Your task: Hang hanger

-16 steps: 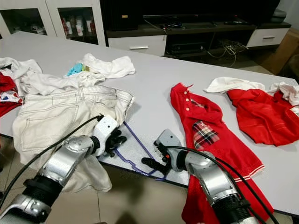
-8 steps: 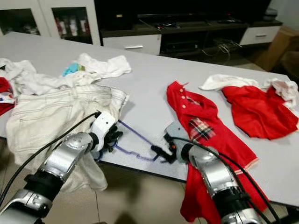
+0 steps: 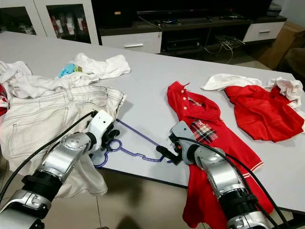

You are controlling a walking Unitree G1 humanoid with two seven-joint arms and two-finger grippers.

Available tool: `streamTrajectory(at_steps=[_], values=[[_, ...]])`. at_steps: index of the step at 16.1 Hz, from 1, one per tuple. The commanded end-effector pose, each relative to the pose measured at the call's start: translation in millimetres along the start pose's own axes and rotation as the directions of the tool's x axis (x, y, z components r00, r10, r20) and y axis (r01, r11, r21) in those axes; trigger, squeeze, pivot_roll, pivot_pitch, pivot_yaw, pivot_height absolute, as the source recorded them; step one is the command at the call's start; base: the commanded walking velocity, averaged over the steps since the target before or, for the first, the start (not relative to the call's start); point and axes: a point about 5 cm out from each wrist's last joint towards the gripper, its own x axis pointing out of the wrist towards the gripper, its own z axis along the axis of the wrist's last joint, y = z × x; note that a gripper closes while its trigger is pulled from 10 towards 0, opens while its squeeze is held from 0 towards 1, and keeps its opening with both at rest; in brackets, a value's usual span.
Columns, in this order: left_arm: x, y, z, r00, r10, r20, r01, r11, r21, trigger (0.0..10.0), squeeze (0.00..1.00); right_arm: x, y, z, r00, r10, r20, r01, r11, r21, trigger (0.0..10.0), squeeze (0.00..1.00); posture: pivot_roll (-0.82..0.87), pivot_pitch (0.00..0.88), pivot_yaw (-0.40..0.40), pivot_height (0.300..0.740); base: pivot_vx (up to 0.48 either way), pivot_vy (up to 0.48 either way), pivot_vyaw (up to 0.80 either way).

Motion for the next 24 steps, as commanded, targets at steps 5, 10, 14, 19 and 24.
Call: streamTrajectory(at_steps=[5, 10, 14, 19, 24], values=[[-4.0, 21.1, -9.2, 0.993, 0.098, -0.060, -0.097, 0.995, 0.009, 10.0, 0.00, -32.9, -34.7, -33.2, 0.973, -0.152, -0.175, 0.159, 0.987, 0.025, 10.0, 0.00, -0.05, 0.000, -0.003, 0.740, 0.000, 0.000, 0.00], [-3.2, 25.6, -3.5, 0.991, 0.126, -0.036, -0.125, 0.992, 0.012, 10.0, 0.00, -52.3, -53.2, -35.7, 0.956, -0.205, -0.210, 0.214, 0.977, 0.022, 10.0, 0.00, -0.06, 0.000, 0.001, 0.740, 0.000, 0.000, 0.00], [-3.1, 28.4, -0.7, 0.990, 0.143, -0.017, -0.143, 0.990, 0.008, 10.0, 0.00, -66.7, -62.1, -14.2, 0.972, -0.203, -0.120, 0.210, 0.976, 0.052, 10.0, 0.00, -0.06, 0.000, 0.001, 0.740, 0.000, 0.000, 0.00], [-0.2, 26.2, 6.2, 0.988, 0.150, 0.023, -0.150, 0.989, -0.011, 10.0, 0.00, -66.1, -46.8, 36.7, 0.990, -0.082, 0.117, 0.066, 0.989, 0.132, 10.0, 0.00, -0.06, 0.000, 0.003, 0.740, 0.000, 0.000, 0.00], [1.8, 21.2, 11.0, 0.988, 0.145, 0.056, -0.144, 0.989, -0.012, 10.0, 0.00, -53.4, -33.8, 51.0, 0.978, -0.081, 0.192, 0.050, 0.986, 0.160, 10.0, 0.00, -0.07, 0.000, 0.002, 0.740, 0.000, 0.000, 0.00]])
